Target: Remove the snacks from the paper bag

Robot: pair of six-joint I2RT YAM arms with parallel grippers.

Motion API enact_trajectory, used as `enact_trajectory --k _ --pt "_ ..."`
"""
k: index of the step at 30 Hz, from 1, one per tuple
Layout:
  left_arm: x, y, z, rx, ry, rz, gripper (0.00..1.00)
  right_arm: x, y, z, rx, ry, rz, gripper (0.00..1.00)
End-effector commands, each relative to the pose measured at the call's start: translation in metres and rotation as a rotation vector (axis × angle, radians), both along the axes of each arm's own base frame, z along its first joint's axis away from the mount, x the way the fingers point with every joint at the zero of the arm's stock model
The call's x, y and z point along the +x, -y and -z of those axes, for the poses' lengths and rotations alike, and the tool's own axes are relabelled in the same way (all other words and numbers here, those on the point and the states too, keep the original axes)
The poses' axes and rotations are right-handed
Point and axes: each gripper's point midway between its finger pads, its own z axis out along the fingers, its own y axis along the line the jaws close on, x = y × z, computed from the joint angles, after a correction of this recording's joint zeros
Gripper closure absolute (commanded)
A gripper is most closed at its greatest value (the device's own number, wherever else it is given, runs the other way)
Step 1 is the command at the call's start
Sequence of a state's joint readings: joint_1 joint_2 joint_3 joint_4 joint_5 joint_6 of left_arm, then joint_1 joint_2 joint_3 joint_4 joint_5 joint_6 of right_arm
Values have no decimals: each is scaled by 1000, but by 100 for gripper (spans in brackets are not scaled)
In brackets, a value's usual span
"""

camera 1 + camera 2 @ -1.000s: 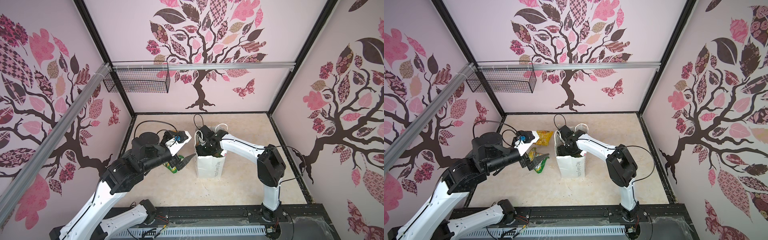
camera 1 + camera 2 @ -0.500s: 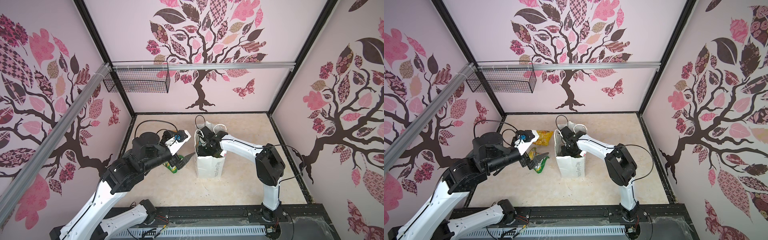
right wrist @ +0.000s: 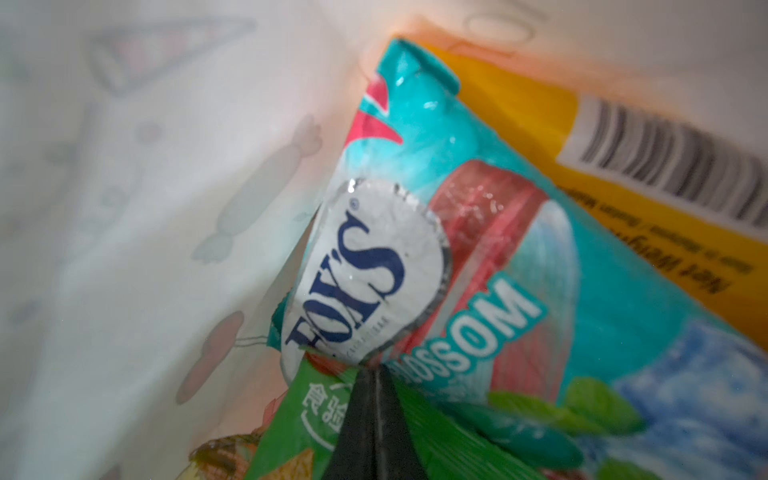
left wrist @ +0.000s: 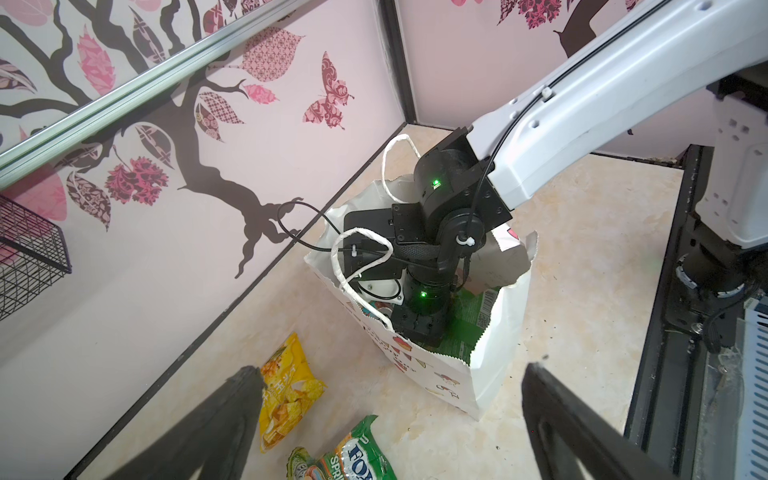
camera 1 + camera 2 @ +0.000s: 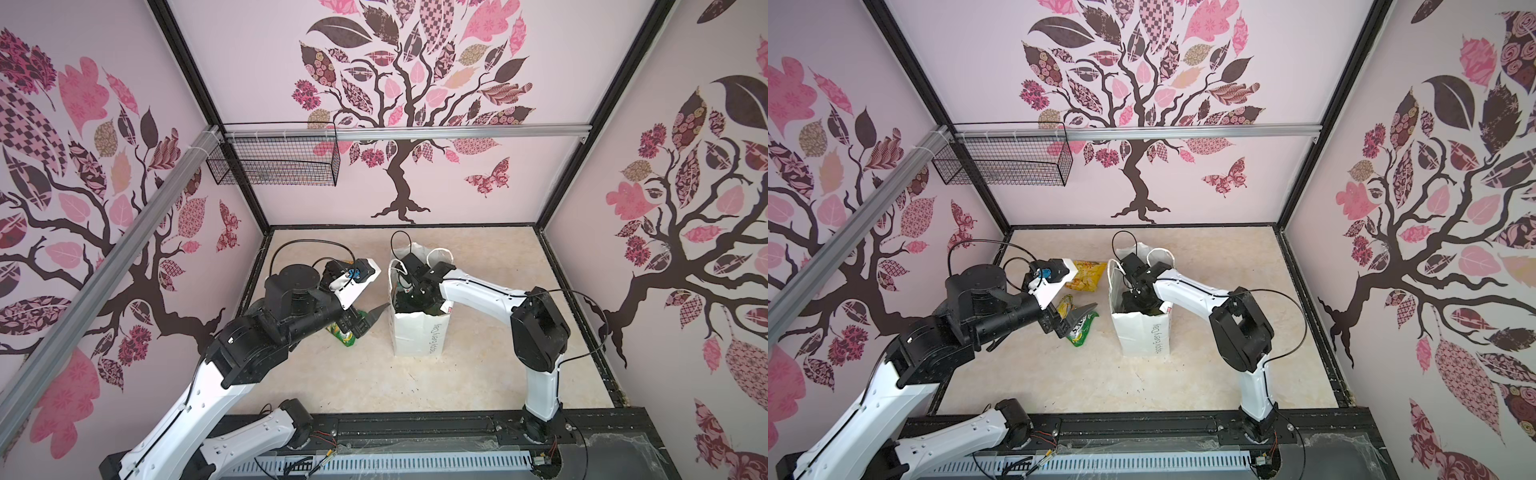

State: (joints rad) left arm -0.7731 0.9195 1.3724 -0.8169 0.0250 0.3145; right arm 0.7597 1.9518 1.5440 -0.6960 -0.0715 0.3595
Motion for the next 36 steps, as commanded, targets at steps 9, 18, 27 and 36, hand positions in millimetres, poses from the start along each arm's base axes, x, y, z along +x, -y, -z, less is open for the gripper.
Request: enact_trajectory --k 9,18,27,36 --pt "3 -2 6 -3 2 -25 2 -1 9 -69 62 102 46 100" --pt "3 -2 6 -6 3 -29 2 5 16 -125 130 218 89 100" --pt "4 -3 6 -6 4 -32 1 11 24 -186 236 367 150 100" --pt "4 -1 6 -12 3 -28 2 8 29 -198 264 389 165 100"
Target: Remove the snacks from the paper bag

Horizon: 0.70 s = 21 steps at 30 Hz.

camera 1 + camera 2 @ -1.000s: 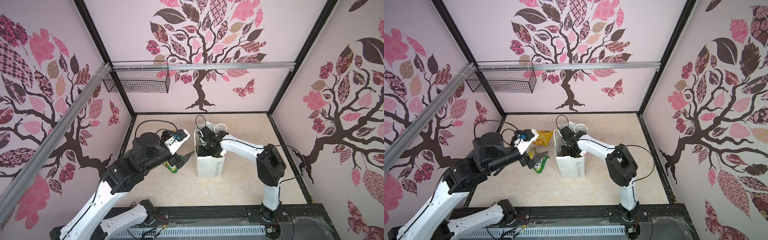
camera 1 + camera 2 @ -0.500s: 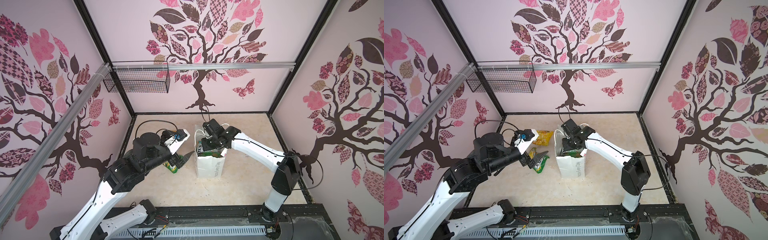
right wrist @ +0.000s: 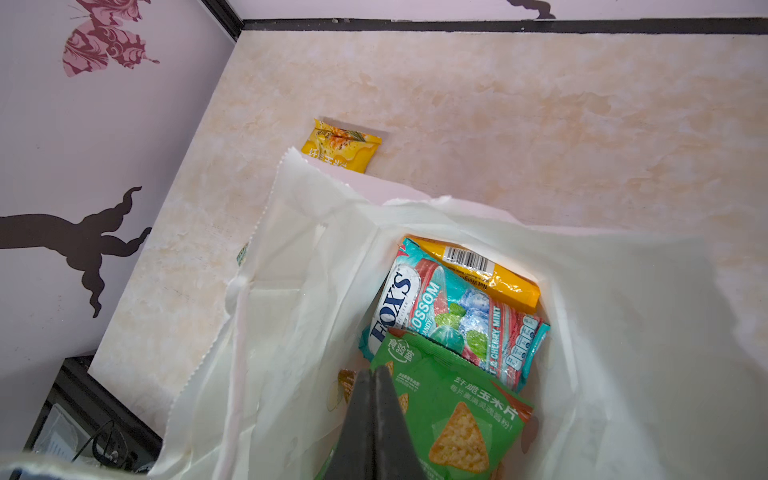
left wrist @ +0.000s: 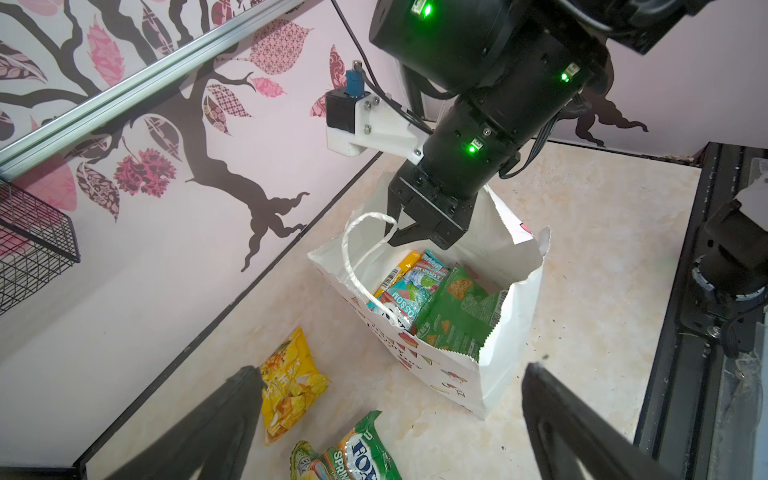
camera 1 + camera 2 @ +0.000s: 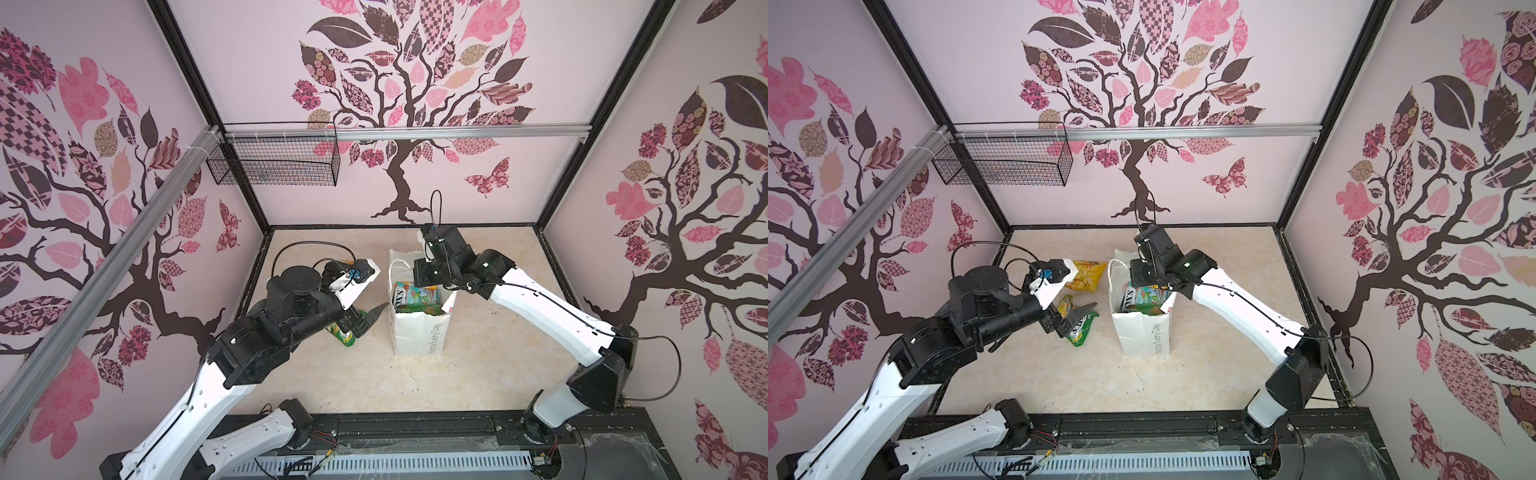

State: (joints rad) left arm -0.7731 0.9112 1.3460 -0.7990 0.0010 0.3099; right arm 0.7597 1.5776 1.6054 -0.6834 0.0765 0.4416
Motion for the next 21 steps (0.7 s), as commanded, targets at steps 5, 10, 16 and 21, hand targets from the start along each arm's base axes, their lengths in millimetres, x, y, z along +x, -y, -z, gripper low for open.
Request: enact_trajectory --k 5,10,16,21 --pt "0 1 2 -17 -2 -4 1 -12 -11 25 2 -79 -69 78" --pt "0 1 3 -16 -2 -5 2 -23 -11 68 -58 -177 -107 52" --pt "1 3 4 -17 -7 -3 2 -20 -1 103 -155 -201 -87 44" --pt "1 1 4 -15 -5 -7 1 -14 8 125 -257 -234 -50 29"
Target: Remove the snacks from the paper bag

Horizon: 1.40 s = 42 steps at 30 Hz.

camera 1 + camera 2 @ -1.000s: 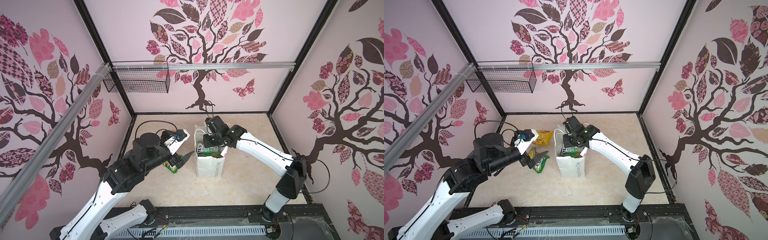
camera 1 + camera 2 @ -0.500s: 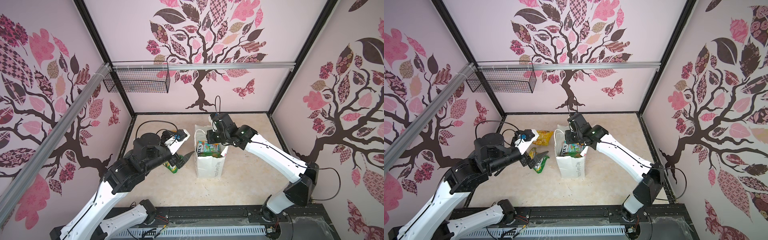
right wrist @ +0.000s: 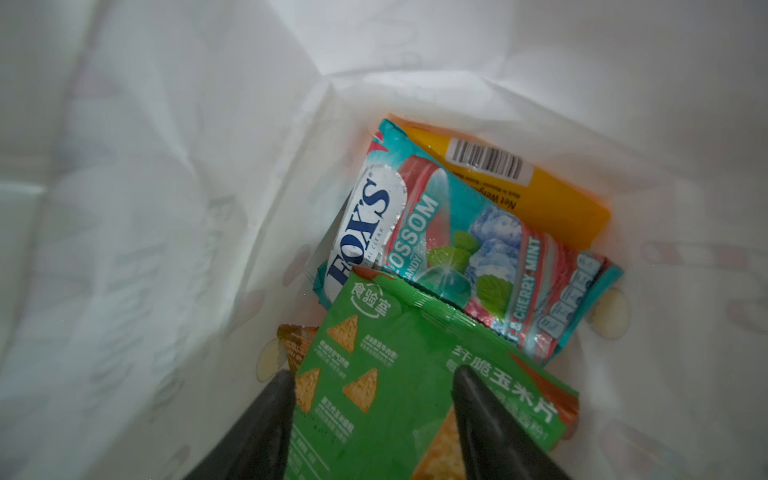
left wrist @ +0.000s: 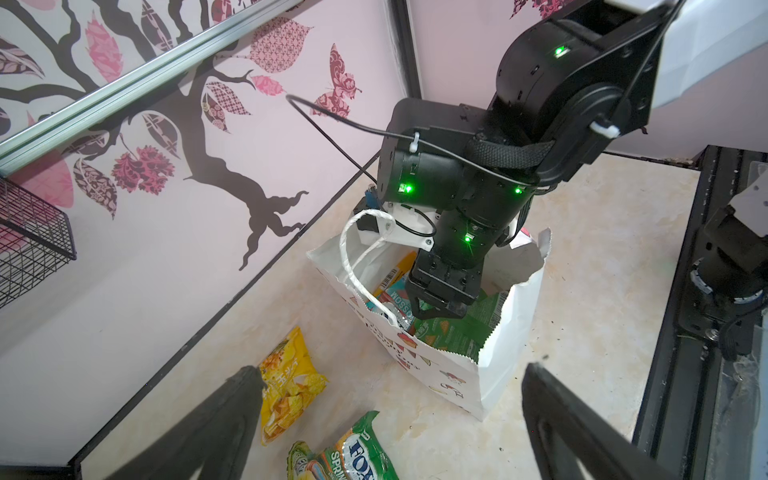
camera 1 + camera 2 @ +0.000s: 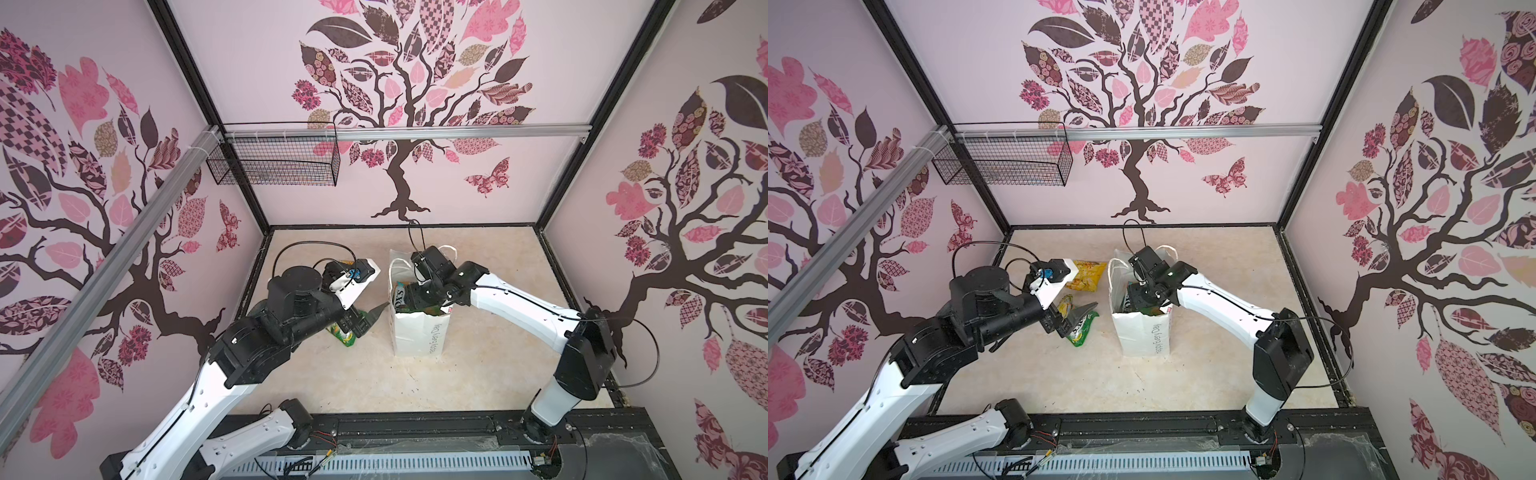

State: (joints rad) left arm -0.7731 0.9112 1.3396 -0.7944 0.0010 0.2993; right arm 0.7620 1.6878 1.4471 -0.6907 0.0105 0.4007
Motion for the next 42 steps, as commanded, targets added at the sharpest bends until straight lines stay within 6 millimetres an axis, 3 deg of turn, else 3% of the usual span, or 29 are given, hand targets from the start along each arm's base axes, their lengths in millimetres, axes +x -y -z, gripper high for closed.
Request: enact_trajectory --k 1,10,20,28,30,34,42 --pt "0 -1 2 -9 5 -7 1 7 10 15 -108 -11 27 27" --pt "0 1 2 -10 3 -2 1 20 14 45 -204 -25 35 4" --pt "0 0 3 -9 5 -6 2 9 16 108 -254 -163 19 1" --pt "1 2 5 -9 -2 -2 1 -2 15 145 -255 -233 9 1" --pt "1 2 5 -10 -3 -3 2 -4 16 153 -262 -253 5 4" --pt "1 0 4 -9 -2 -7 1 -10 16 164 -263 -284 -2 18" --pt "0 0 5 -10 -3 -8 1 -7 15 151 -238 -253 8 53"
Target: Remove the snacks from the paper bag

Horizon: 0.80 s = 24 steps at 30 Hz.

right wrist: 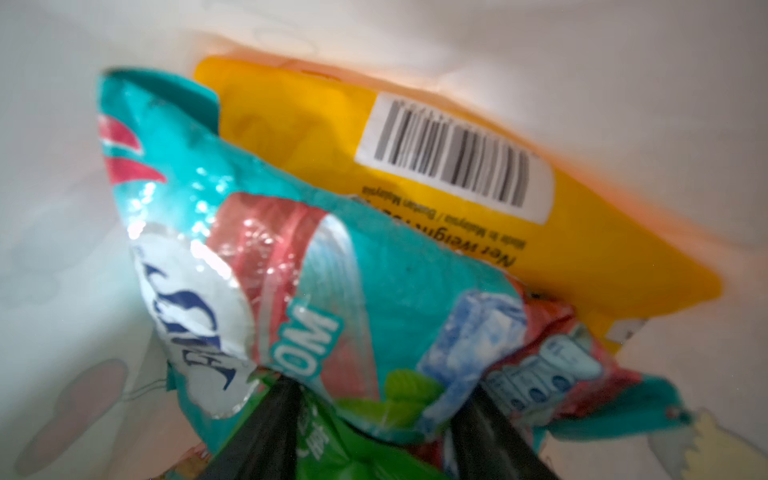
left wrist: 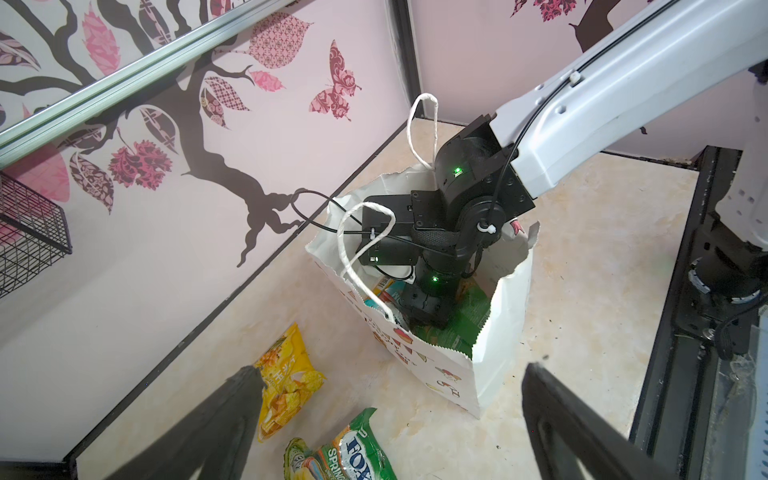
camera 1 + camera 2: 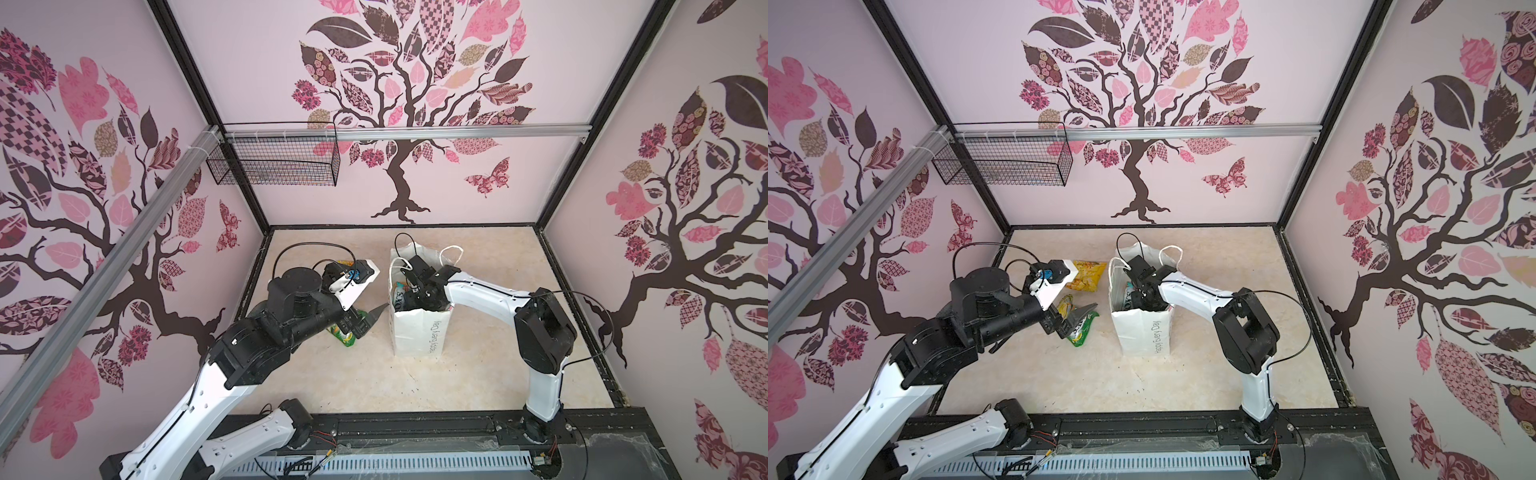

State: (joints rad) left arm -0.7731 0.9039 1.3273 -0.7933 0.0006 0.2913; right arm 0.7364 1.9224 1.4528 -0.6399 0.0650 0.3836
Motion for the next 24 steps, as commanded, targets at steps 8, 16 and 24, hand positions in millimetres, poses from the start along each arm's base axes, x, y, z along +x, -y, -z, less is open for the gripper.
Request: enact_trajectory --k 8,16,24 --pt "1 2 2 -11 2 -1 2 -24 7 33 -37 -110 -8 81" --pt "1 3 2 -14 2 0 1 -18 3 2 1 -60 -10 97" --pt "1 2 1 -13 5 -1 1 -11 -3 -38 63 6 -5 100"
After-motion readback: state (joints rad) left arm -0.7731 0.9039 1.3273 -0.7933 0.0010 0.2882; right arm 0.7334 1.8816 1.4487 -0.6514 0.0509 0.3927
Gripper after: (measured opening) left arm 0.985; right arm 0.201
